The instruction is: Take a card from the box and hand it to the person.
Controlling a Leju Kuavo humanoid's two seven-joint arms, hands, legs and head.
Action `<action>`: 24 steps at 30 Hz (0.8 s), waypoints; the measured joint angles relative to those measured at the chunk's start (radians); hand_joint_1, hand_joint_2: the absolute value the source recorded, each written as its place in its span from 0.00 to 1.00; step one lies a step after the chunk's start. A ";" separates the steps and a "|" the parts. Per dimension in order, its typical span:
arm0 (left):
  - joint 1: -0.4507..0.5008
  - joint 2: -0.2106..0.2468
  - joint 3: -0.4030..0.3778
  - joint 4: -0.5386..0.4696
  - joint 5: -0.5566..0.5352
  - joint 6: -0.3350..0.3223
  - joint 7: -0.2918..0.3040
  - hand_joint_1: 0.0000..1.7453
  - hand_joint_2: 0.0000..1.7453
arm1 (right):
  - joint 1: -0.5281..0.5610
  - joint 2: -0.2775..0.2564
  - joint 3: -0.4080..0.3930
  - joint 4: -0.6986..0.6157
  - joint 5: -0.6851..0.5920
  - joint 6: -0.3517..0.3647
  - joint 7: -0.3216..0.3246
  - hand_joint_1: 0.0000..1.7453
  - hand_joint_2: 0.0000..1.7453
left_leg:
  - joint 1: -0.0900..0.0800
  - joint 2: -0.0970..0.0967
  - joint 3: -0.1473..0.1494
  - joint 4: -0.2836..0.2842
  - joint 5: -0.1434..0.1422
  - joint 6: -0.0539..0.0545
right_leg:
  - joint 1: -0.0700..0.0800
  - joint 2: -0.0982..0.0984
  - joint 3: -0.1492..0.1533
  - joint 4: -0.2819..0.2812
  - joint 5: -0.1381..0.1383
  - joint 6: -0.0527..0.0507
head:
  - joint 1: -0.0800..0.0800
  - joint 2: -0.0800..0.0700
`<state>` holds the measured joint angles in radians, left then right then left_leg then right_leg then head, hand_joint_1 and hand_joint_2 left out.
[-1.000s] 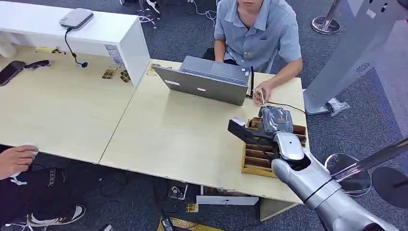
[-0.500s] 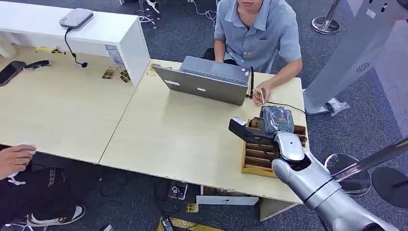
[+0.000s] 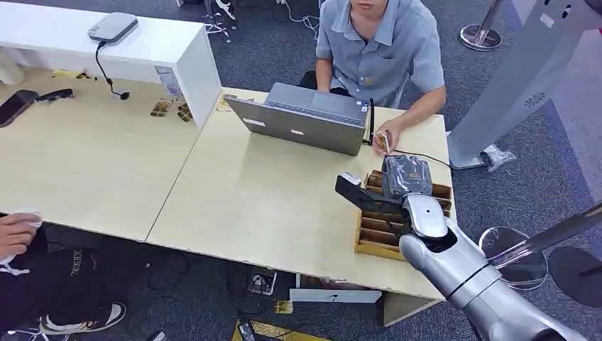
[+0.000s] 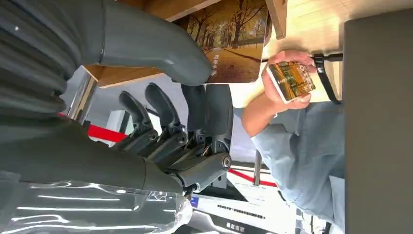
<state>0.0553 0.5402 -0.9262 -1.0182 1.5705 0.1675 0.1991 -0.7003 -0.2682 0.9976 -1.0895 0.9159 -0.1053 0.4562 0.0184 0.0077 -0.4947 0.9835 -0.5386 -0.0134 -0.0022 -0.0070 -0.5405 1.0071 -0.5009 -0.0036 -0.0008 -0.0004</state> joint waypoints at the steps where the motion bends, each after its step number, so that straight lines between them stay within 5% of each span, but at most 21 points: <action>1: 0.000 0.000 0.000 0.000 0.000 0.000 0.000 0.00 0.00 | 0.000 0.000 0.000 0.000 0.001 -0.001 0.000 1.00 1.00 | 0.000 0.000 0.000 0.000 0.000 0.000 | 0.000 0.000 0.000 0.000 0.000 0.000 | 0.000 0.000; 8: 0.001 0.000 0.000 0.000 0.000 0.003 -0.001 0.00 0.00 | 0.004 -0.015 -0.016 -0.051 0.053 -0.011 0.017 1.00 1.00 | 0.000 0.000 0.000 0.001 0.000 0.000 | 0.000 0.000 0.000 0.000 0.000 0.000 | 0.000 0.000; 24: 0.010 -0.001 0.001 0.000 0.000 0.019 -0.005 0.00 0.00 | 0.058 -0.144 -0.154 -0.390 0.166 -0.025 0.098 1.00 1.00 | 0.000 0.000 0.000 0.001 0.000 0.000 | 0.000 0.000 0.000 0.000 0.000 0.000 | 0.000 0.000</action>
<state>0.0653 0.5390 -0.9255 -1.0182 1.5705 0.1869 0.1942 -0.6421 -0.4124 0.8434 -1.4791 1.0815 -0.1305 0.5547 0.0183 0.0079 -0.4945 0.9846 -0.5387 -0.0134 -0.0022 -0.0068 -0.5405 1.0070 -0.5009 -0.0036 -0.0004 -0.0004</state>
